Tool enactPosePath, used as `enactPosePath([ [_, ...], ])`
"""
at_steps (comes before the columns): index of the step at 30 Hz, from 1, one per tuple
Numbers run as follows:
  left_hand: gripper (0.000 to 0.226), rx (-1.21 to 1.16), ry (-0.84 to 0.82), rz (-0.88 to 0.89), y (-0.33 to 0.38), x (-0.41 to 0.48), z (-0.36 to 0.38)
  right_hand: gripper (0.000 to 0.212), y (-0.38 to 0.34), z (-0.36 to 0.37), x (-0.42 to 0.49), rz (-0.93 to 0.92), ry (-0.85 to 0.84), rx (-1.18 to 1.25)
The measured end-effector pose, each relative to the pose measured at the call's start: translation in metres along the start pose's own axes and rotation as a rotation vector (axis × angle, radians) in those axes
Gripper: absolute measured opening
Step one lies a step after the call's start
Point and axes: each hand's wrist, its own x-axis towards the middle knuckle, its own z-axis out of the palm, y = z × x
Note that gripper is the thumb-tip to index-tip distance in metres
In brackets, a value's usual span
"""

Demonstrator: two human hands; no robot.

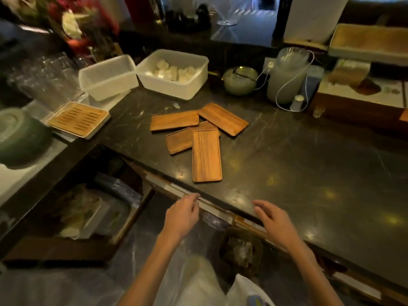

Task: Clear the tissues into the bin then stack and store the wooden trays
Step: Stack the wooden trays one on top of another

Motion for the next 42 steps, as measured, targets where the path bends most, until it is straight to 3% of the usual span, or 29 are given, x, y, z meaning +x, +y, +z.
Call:
enactPosePath([
  [9, 0.029, -0.103, -0.041, -0.085, 0.002, 0.098, -0.019, 0.032, -0.002, -0.029, 0.043, 0.074, 0.097, 0.027],
  [16, 0.028, -0.200, -0.098, -0.173, -0.021, 0.186, -0.020, 0.033, -0.036, -0.009, 0.115, 0.150, 0.114, 0.000],
  [21, 0.031, -0.430, -0.268, -0.237, -0.045, 0.233, -0.005, 0.041, -0.082, 0.035, 0.197, 0.234, 0.082, -0.020],
  [25, 0.041, -0.550, -0.379, -0.361, -0.059, 0.256, 0.011, 0.056, -0.092, 0.062, 0.247, 0.408, 0.088, 0.025],
  [29, 0.038, -0.717, -0.493, -0.475, -0.061, 0.261, 0.026, 0.050, -0.079, 0.075, 0.267, 0.532, 0.081, 0.229],
  [31, 0.039, -0.795, -0.498, -0.452, -0.060, 0.258, 0.028, 0.042, -0.074, 0.077, 0.267, 0.559, 0.023, 0.373],
  [35, 0.052, -0.870, -0.538, -0.299, -0.047, 0.245, 0.025, 0.020, -0.058, 0.068, 0.245, 0.606, 0.067, 0.553],
  [39, 0.055, -0.876, -0.677, -0.125, -0.013, 0.244, 0.022, 0.037, -0.031, 0.031, 0.199, 0.606, 0.029, 0.809],
  [42, 0.050, -0.825, -0.781, -0.008, 0.029, 0.247, 0.019, 0.048, -0.007, -0.013, 0.158, 0.507, 0.206, 1.010],
])
